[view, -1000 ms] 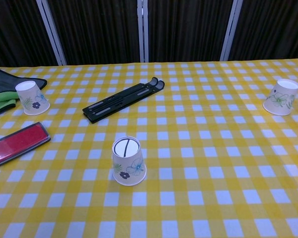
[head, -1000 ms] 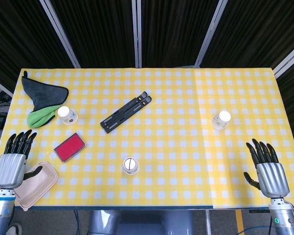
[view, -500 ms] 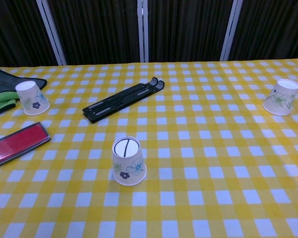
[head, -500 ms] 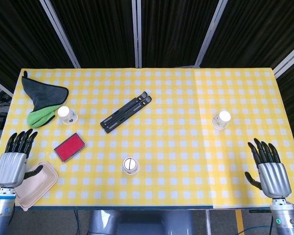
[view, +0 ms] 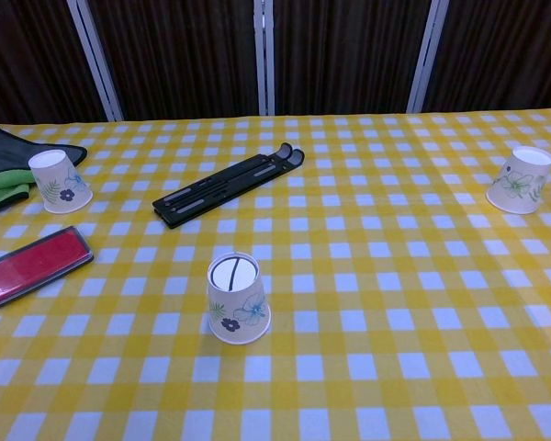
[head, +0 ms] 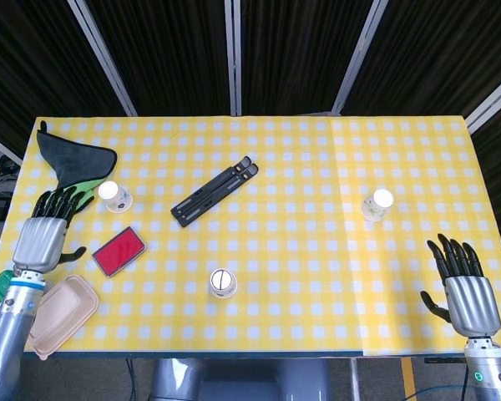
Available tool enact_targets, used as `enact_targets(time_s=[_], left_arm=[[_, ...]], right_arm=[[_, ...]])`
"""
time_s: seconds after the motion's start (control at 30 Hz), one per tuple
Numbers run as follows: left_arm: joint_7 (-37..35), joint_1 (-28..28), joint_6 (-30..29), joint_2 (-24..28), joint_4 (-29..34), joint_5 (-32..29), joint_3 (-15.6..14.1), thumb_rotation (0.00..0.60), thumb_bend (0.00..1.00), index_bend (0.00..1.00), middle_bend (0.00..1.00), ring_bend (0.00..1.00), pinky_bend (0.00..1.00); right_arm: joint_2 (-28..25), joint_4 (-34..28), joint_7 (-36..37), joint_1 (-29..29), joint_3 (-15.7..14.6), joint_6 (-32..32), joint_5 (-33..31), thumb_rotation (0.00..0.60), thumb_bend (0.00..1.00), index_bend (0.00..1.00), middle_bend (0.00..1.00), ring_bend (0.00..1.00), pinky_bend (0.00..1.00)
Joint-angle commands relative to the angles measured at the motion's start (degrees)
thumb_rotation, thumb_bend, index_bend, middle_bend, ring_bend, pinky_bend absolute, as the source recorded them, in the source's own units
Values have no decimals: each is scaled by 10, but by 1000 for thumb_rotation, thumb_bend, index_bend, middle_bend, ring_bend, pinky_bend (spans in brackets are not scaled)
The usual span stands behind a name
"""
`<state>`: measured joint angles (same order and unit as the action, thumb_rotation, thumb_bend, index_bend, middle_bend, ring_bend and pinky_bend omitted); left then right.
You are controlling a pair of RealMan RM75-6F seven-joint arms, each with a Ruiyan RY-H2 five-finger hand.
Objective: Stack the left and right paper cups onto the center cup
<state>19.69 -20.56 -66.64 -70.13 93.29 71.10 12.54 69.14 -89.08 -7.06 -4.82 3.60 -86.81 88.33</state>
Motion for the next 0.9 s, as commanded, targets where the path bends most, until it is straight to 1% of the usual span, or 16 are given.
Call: enact_targets(time_s=[0.03, 0.17, 0.3, 0.37, 0.47, 0.6, 0.77, 0.9], left_arm=[[44, -61, 69, -6, -30, -72, 31, 600, 194, 125, 0, 0, 0], [66, -100, 108, -21, -61, -118, 39, 600, 257, 159, 0, 0, 0], [85, -137, 141, -42, -99, -160, 41, 600, 258, 191, 0, 0, 0], [95, -151, 149, -51, -114, -176, 40, 600, 258, 219, 0, 0, 0], [112, -170, 160, -65, -140, -200, 35, 600, 259, 234, 0, 0, 0], [124, -184, 167, -75, -165, -223, 27, 600, 260, 214, 0, 0, 0], [132, -196, 182, -83, -195, -248, 17, 600, 259, 152, 0, 0, 0], [128, -203, 192, -91, -216, -261, 13, 600, 258, 145, 0, 0, 0]], right_arm=[[-1, 0, 2, 0, 1, 1, -2, 600, 152, 0, 0, 0, 0], [-1, 3, 4, -3, 3, 4, -5, 600, 152, 0, 0, 0, 0], [0, 5, 6, -4, 5, 6, -8, 600, 152, 0, 0, 0, 0], [0, 6, 8, -4, 6, 7, -10, 600, 152, 0, 0, 0, 0], [-2, 8, 12, -4, 9, 8, -16, 600, 152, 0, 0, 0, 0], [-3, 10, 16, -5, 11, 10, -21, 600, 152, 0, 0, 0, 0], [-3, 12, 19, -5, 12, 13, -24, 600, 152, 0, 0, 0, 0], [-3, 13, 18, -6, 13, 14, -27, 600, 152, 0, 0, 0, 0]])
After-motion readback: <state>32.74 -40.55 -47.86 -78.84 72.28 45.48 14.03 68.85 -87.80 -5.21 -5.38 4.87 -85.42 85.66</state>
